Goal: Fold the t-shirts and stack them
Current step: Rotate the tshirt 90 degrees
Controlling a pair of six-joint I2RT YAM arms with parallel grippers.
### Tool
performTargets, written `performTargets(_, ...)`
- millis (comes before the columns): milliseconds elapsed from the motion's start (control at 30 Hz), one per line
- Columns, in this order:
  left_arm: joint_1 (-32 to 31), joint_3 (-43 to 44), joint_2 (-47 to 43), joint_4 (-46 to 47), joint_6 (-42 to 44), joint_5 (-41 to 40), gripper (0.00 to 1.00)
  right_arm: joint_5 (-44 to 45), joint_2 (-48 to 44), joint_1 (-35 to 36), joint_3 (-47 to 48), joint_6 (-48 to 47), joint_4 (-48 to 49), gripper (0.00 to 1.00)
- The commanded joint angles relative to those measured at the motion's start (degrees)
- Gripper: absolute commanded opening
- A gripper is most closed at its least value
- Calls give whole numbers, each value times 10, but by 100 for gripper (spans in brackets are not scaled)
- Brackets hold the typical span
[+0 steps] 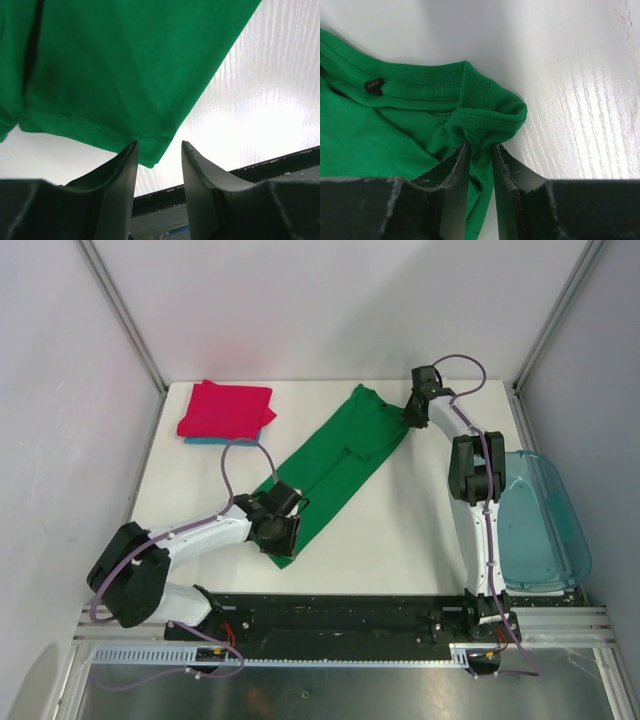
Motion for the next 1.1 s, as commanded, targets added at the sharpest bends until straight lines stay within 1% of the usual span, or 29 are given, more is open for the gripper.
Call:
performTargets(0, -25, 3, 20, -2, -16, -11, 44, -3, 6, -10, 17, -12, -25, 29)
performTargets(167, -34, 5, 43, -2, -21, -37, 43, -10, 4, -15, 14, -10, -25, 28)
performTargets(233, -35, 7, 50, -2, -23, -44, 41, -11, 4, -17, 12, -10, -23, 28)
performTargets(300, -36, 11, 56, -1, -24, -51, 34, -12, 5, -18, 10, -10, -21, 28)
performTargets(467, -53, 26, 68, -2, -23, -54, 8, -5, 8, -19, 9, -16, -15, 28)
performTargets(533, -66, 35, 76, -1, -24, -47, 2, -3, 9, -23, 9, -17, -10, 29)
performTargets(667, -98, 60, 95, -2, -29, -26, 0, -13, 19, -35, 27, -15, -4, 29)
performTargets(767, -120, 83, 113, -2, -36, -10, 0, -16, 34, -41, 62, -21, -7, 31)
performTargets(933, -156, 137, 156, -2, -51, 19, 0, -19, 65, -45, 119, -34, -9, 38)
performTargets(1067, -182, 178, 193, -1, -70, 32, 0, -21, 78, -47, 142, -37, -4, 45)
